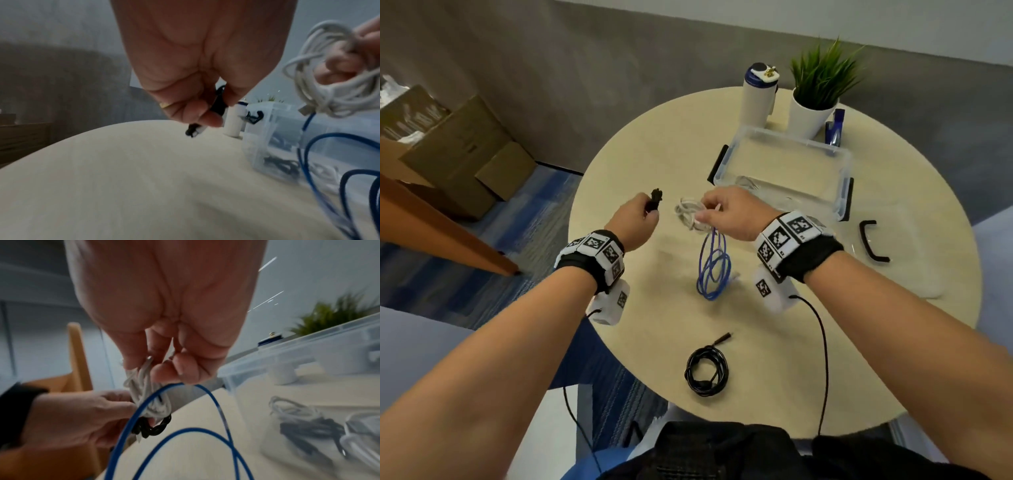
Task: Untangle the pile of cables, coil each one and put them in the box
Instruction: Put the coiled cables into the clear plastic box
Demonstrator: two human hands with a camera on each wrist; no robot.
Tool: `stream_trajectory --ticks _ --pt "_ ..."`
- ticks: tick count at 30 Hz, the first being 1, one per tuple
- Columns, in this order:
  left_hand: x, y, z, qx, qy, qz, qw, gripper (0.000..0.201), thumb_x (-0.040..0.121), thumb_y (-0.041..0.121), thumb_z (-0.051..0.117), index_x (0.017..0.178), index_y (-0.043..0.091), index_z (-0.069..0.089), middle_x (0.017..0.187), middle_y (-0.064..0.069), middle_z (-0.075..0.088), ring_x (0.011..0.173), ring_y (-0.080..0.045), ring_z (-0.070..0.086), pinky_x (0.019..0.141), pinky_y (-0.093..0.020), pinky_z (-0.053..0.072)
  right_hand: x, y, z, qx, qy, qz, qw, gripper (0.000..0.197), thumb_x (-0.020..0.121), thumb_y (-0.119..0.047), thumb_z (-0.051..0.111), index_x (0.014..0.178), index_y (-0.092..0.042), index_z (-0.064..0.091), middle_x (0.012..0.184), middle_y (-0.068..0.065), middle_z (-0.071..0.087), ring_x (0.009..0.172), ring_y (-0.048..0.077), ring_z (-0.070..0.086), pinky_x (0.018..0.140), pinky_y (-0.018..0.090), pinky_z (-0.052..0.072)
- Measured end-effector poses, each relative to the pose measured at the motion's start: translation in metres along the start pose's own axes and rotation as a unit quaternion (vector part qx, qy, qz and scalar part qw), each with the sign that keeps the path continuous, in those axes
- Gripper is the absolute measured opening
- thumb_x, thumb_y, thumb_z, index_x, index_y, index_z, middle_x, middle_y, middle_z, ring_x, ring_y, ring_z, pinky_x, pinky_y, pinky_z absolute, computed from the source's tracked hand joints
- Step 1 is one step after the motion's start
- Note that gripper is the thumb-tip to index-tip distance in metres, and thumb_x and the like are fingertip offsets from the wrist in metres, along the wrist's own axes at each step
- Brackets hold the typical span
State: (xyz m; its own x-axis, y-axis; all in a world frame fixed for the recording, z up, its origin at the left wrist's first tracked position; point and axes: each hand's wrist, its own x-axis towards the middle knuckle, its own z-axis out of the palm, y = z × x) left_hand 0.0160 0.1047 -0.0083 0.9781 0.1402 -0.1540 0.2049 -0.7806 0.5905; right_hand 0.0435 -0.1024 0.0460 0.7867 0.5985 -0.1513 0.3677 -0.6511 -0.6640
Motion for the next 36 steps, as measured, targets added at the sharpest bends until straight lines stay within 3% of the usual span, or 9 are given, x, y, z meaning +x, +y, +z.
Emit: stream_trajectory --ticks 3,5,8,12,20,23,29,31,36 --pt "0.015 0.04 -0.006 -0.029 0.075 0.05 0.996 0.017 0.094 0.018 0.044 0.103 0.005 0.05 0.08 -0.007 0.053 0.073 -0.027 0.047 0.063 -0.031 0.033 0.002 0.011 -0.032 0.108 0.103 0.025 0.988 0.022 0.095 -0.017 0.054 0.073 -0.022 0.057 0.066 -0.001 0.058 0.057 0.012 0.058 0.058 0.025 0.046" --pt "0.026 0.065 -0.005 -0.044 0.084 0.081 0.992 0.019 0.093 0.019 0.045 0.103 0.004 0.051 0.083 -0.009 0.055 0.072 -0.027 0.048 0.063 -0.031 0.034 0.005 0.025 -0.049 0.147 0.141 0.045 0.978 0.021 0.095 -0.014 0.052 0.074 -0.014 0.056 0.064 0.002 0.059 0.055 0.013 0.061 0.056 0.024 0.045" --pt "0.04 0.095 0.0 -0.057 0.077 0.115 0.989 0.021 0.093 0.019 0.046 0.106 0.004 0.052 0.088 -0.009 0.057 0.073 -0.026 0.049 0.064 -0.031 0.035 0.008 0.044 -0.058 0.192 0.123 0.075 0.971 0.015 0.096 -0.012 0.05 0.093 0.0 0.059 0.074 0.01 0.062 0.056 0.013 0.064 0.053 0.025 0.048" --pt "0.052 0.115 0.009 -0.091 0.027 0.11 0.989 0.013 0.094 0.021 0.043 0.102 0.012 0.047 0.08 -0.005 0.058 0.06 -0.021 0.06 0.052 -0.025 0.045 0.007 0.058 -0.045 0.262 0.102 0.101 0.954 0.008 0.096 -0.004 0.05 0.095 -0.007 0.057 0.076 0.005 0.063 0.052 0.005 0.064 0.049 0.02 0.047" --pt "0.061 0.109 0.019 -0.21 0.003 0.071 0.975 0.014 0.094 0.018 0.046 0.106 0.013 0.05 0.1 -0.002 0.056 0.065 -0.021 0.069 0.066 -0.038 0.055 0.007 0.068 -0.027 0.306 0.059 0.157 0.937 0.023 0.092 0.004 0.054 0.082 -0.017 0.052 0.08 0.012 0.063 0.056 0.012 0.063 0.051 0.022 0.048" --pt "0.062 0.106 0.019 -0.223 0.024 0.079 0.971 0.013 0.094 0.019 0.047 0.105 0.013 0.05 0.093 0.006 0.054 0.065 -0.019 0.069 0.068 -0.039 0.055 0.009 0.068 -0.015 0.337 0.026 0.169 0.926 0.023 0.086 0.011 0.057 0.082 -0.011 0.054 0.085 0.015 0.06 0.073 0.026 0.062 0.068 0.031 0.056" --pt "0.063 0.094 0.02 -0.19 0.02 0.112 0.975 0.011 0.095 0.018 0.048 0.104 0.015 0.052 0.095 0.002 0.058 0.076 -0.02 0.069 0.068 -0.032 0.054 0.011 0.068 0.008 0.264 0.052 0.152 0.951 0.032 0.075 0.011 0.07 0.07 -0.015 0.051 0.087 0.029 0.061 0.081 0.029 0.061 0.082 0.048 0.055" --pt "0.066 0.09 0.019 -0.146 0.018 0.141 0.979 0.012 0.095 0.015 0.048 0.106 0.014 0.054 0.093 -0.004 0.062 0.08 -0.021 0.066 0.065 -0.022 0.048 0.011 0.067 0.01 0.278 0.079 0.137 0.948 0.029 0.079 0.009 0.067 0.073 -0.016 0.052 0.086 0.021 0.062 0.08 0.027 0.06 0.08 0.045 0.055" --pt "0.078 0.085 0.016 -0.067 0.038 0.194 0.978 0.023 0.094 0.012 0.052 0.115 0.006 0.058 0.111 -0.011 0.058 0.091 -0.024 0.059 0.076 -0.023 0.039 0.017 0.059 -0.025 0.338 0.176 0.115 0.917 0.012 0.089 -0.002 0.059 0.087 -0.013 0.057 0.099 0.019 0.067 0.079 0.024 0.067 0.064 0.035 0.055"
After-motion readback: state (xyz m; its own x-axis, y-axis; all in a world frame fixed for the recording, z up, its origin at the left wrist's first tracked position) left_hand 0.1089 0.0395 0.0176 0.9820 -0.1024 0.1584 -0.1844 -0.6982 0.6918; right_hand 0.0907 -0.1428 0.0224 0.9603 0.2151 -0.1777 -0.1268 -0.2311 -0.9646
